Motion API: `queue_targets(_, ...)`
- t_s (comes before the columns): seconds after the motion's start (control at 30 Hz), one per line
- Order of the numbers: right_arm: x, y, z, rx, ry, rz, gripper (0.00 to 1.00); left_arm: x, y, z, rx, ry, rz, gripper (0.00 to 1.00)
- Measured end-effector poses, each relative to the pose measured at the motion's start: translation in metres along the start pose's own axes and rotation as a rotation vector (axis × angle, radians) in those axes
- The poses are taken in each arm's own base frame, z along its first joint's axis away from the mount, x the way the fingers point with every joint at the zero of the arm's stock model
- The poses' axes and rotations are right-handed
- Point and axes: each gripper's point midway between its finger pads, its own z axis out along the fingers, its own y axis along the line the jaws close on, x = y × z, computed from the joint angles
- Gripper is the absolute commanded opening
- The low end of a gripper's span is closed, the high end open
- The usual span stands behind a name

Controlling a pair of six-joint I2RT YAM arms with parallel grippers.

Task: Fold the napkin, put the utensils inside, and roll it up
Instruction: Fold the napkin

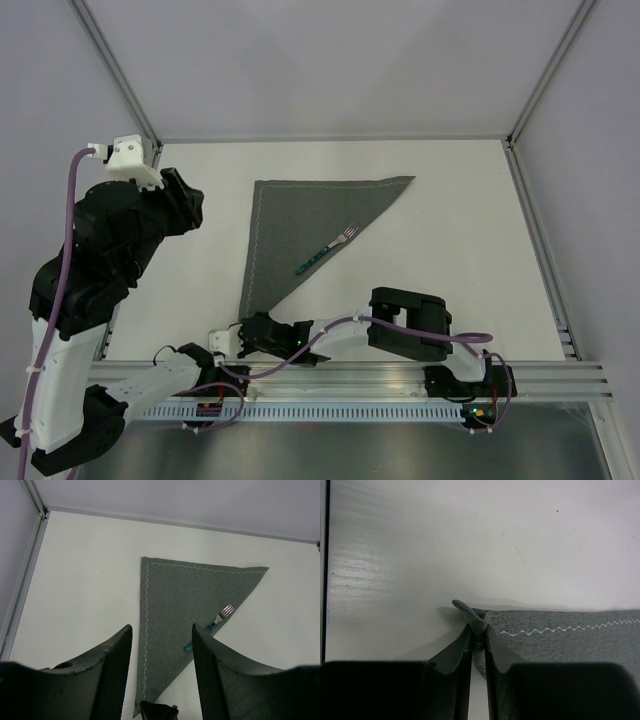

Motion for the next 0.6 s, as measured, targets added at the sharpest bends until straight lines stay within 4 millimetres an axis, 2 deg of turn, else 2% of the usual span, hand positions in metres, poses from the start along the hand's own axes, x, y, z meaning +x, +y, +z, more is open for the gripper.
queue_targets(0.13,0.0,0.001,-0.001,-0.041,0.017,0.011,0.18,0.003,0.0,0.002,-0.003,0.008,0.004,0.56)
queue_targets(0.2,-0.002,-0.009,0.001,-0.027,0.027,0.053,0.18,0.004,0.0,0.002,-0.003,0.011,0.005,0.56)
queue_targets(0.33,-0.004,-0.052,0.003,0.04,0.028,0.159,0.18,0.007,-0.001,0.005,-0.004,0.017,0.008,0.56)
queue_targets(0.5,0.014,-0.105,-0.009,0.117,0.061,0.276,0.17,0.009,-0.005,0.014,-0.005,0.029,0.014,0.56)
queue_targets(0.6,0.027,-0.127,-0.016,0.148,0.085,0.326,0.17,0.012,-0.009,0.021,0.0,0.039,0.017,0.56)
